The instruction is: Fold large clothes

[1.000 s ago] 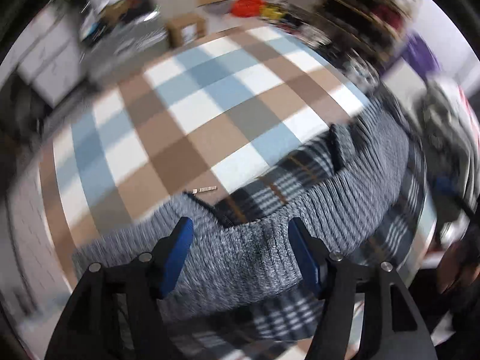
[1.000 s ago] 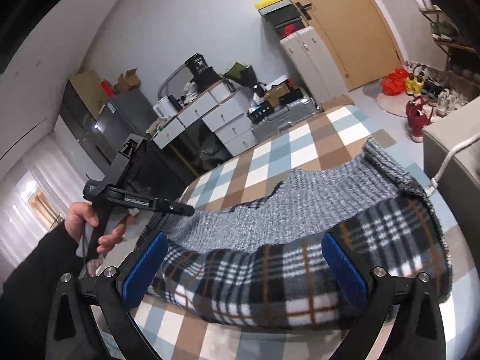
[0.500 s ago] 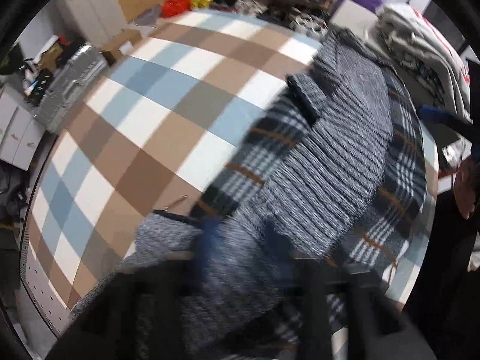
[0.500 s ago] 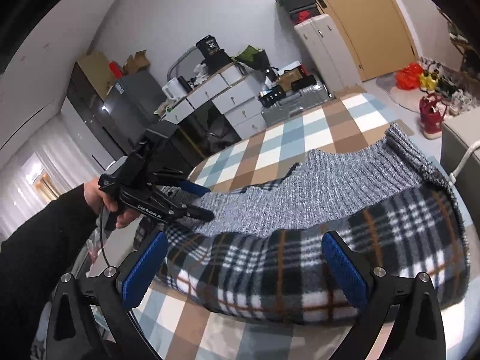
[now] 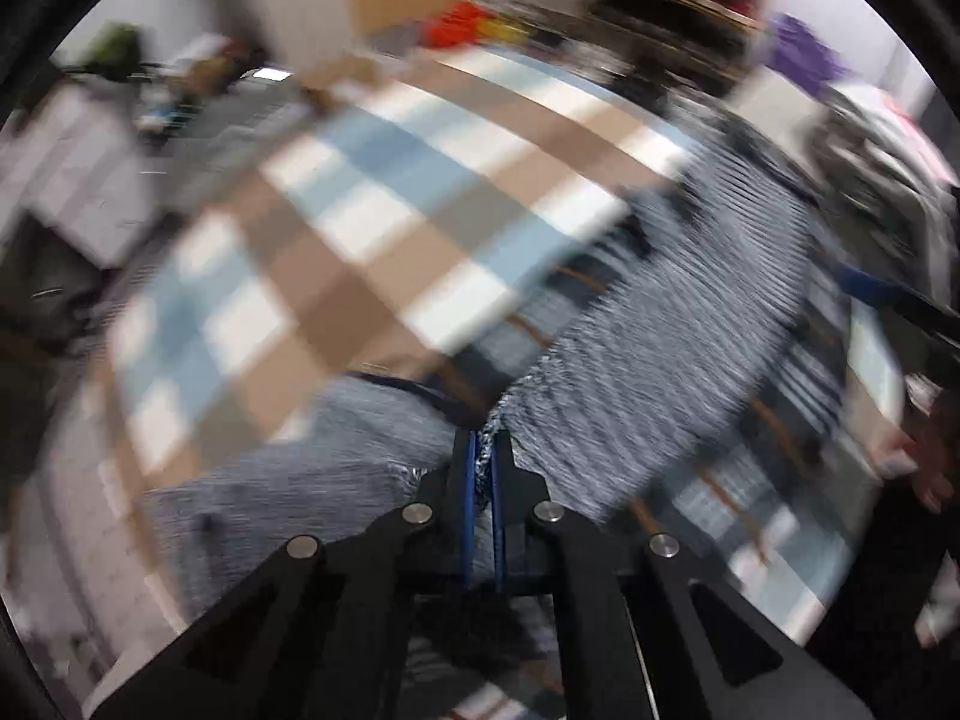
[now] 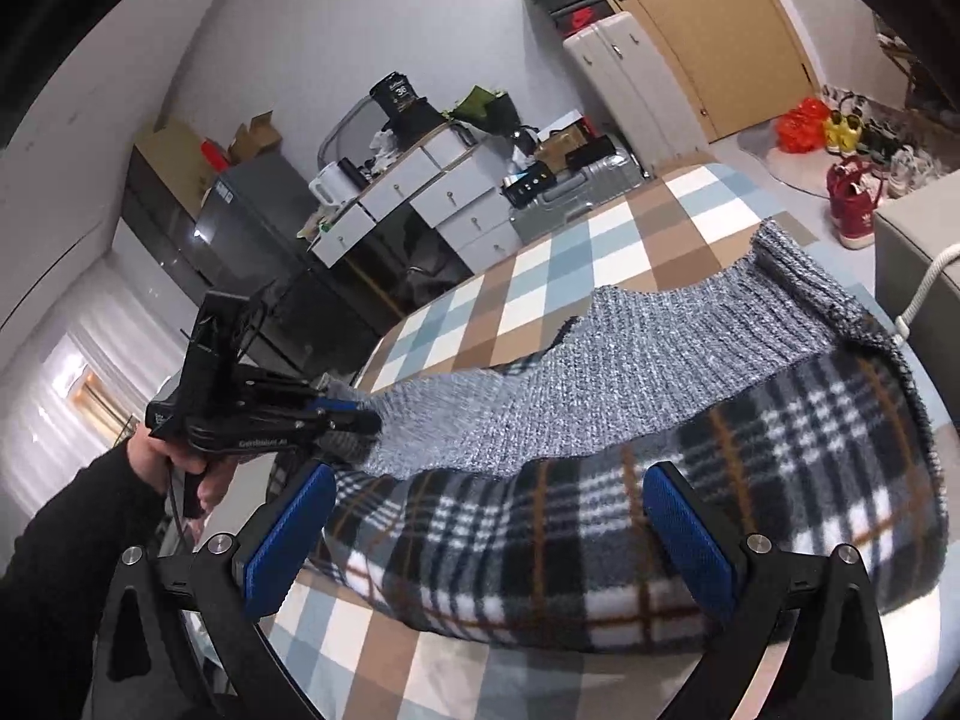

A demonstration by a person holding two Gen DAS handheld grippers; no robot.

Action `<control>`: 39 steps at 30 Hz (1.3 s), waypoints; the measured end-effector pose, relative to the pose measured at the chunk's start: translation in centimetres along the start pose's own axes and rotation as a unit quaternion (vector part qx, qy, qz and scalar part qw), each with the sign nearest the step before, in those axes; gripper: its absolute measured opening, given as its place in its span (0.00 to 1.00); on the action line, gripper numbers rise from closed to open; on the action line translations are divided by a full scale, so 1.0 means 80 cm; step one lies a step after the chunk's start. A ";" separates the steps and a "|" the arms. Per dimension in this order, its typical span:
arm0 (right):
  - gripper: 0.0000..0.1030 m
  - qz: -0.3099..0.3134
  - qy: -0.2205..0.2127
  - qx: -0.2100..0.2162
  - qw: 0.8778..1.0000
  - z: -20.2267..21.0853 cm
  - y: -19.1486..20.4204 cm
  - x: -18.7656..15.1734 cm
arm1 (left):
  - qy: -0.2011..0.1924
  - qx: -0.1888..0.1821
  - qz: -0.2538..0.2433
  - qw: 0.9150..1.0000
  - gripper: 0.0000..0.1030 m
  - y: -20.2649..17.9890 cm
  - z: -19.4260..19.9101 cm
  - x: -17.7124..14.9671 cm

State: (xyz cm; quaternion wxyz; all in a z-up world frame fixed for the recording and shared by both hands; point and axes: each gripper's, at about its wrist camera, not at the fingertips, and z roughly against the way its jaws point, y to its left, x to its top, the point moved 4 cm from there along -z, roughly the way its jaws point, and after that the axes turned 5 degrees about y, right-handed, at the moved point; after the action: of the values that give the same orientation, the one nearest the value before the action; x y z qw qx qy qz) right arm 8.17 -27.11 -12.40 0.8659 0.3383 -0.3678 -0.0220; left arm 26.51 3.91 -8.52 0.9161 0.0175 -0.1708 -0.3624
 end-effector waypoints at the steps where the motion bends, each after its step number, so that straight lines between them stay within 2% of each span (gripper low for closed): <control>1: 1.00 -0.002 -0.003 -0.001 1.000 0.002 -0.001 0.001 | -0.010 0.010 0.012 1.000 0.00 0.001 -0.002 0.002; 4: 1.00 -0.011 -0.011 -0.002 1.000 0.008 -0.006 0.003 | -0.024 0.050 0.018 0.998 0.00 -0.004 -0.011 0.003; 5: 1.00 -0.017 -0.013 -0.001 1.000 0.010 -0.008 0.003 | -0.032 0.073 0.018 0.997 0.00 -0.007 -0.016 0.005; 9: 1.00 -0.037 -0.013 0.001 0.999 0.012 -0.016 0.005 | -0.034 0.094 0.047 0.994 0.00 0.005 -0.019 0.013; 12: 1.00 -0.047 -0.016 0.000 0.999 0.016 -0.022 0.007 | -0.042 0.127 0.072 0.988 0.00 0.024 -0.014 0.020; 14: 1.00 -0.053 -0.018 -0.001 0.998 0.017 -0.024 0.009 | -0.049 0.153 0.101 0.982 0.00 0.046 -0.011 0.025; 16: 1.00 -0.058 -0.020 -0.007 0.998 0.019 -0.026 0.010 | -0.056 0.103 0.155 0.981 0.00 0.072 -0.015 0.025; 17: 1.00 -0.058 -0.019 -0.009 0.998 0.018 -0.026 0.010 | -0.059 0.093 0.168 0.980 0.00 0.076 -0.015 0.023; 19: 1.00 -0.052 -0.014 -0.014 0.998 0.015 -0.024 0.011 | -0.073 0.089 0.166 0.979 0.00 0.075 -0.008 0.019; 20: 1.00 -0.045 -0.013 -0.017 0.999 0.014 -0.022 0.011 | -0.083 0.074 0.163 0.980 0.00 0.073 0.003 0.013; 21: 1.00 -0.027 -0.012 -0.033 0.999 0.013 -0.018 0.012 | -0.089 0.066 0.165 0.980 0.00 0.070 0.011 0.008; 24: 1.00 0.032 -0.012 -0.098 0.995 0.012 -0.008 0.016 | -0.097 0.004 0.181 0.979 0.00 0.060 0.040 -0.024; 27: 1.00 0.085 0.017 -0.189 0.978 0.000 -0.011 0.024 | -0.114 -0.028 0.174 0.978 0.00 0.038 0.062 -0.066; 29: 1.00 0.103 0.067 -0.217 0.968 -0.021 -0.024 0.030 | -0.093 -0.053 0.155 0.982 0.00 0.020 0.052 -0.092; 30: 1.00 0.105 0.090 -0.223 0.965 -0.031 -0.029 0.031 | -0.078 -0.054 0.146 0.985 0.00 0.013 0.039 -0.102; 31: 1.00 0.111 0.134 -0.244 0.954 -0.051 -0.039 0.033 | -0.068 -0.048 0.143 0.986 0.00 0.012 0.031 -0.107; 32: 1.00 0.119 0.164 -0.265 0.943 -0.068 -0.047 0.036 | -0.046 -0.032 0.140 0.989 0.00 0.011 0.011 -0.116; 33: 1.00 0.124 0.180 -0.274 0.936 -0.077 -0.052 0.037 | -0.031 -0.023 0.144 0.989 0.00 0.015 -0.003 -0.120; 35: 1.00 0.134 0.247 -0.294 0.913 -0.111 -0.065 0.040 | -0.018 -0.039 0.174 0.984 0.00 0.030 -0.026 -0.124; 38: 1.00 0.142 0.270 -0.326 0.895 -0.138 -0.078 0.048 | -0.022 -0.079 0.217 0.973 0.00 0.051 -0.038 -0.119; 39: 1.00 0.144 0.274 -0.331 0.892 -0.142 -0.079 0.051 | -0.023 -0.078 0.215 0.973 0.00 0.053 -0.041 -0.114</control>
State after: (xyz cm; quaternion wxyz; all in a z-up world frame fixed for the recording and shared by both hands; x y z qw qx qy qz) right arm 19.88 -26.63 -19.38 0.9877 -0.0319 -0.1324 0.0764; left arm 24.16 12.88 -13.67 0.9669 -0.0997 -0.1628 -0.1695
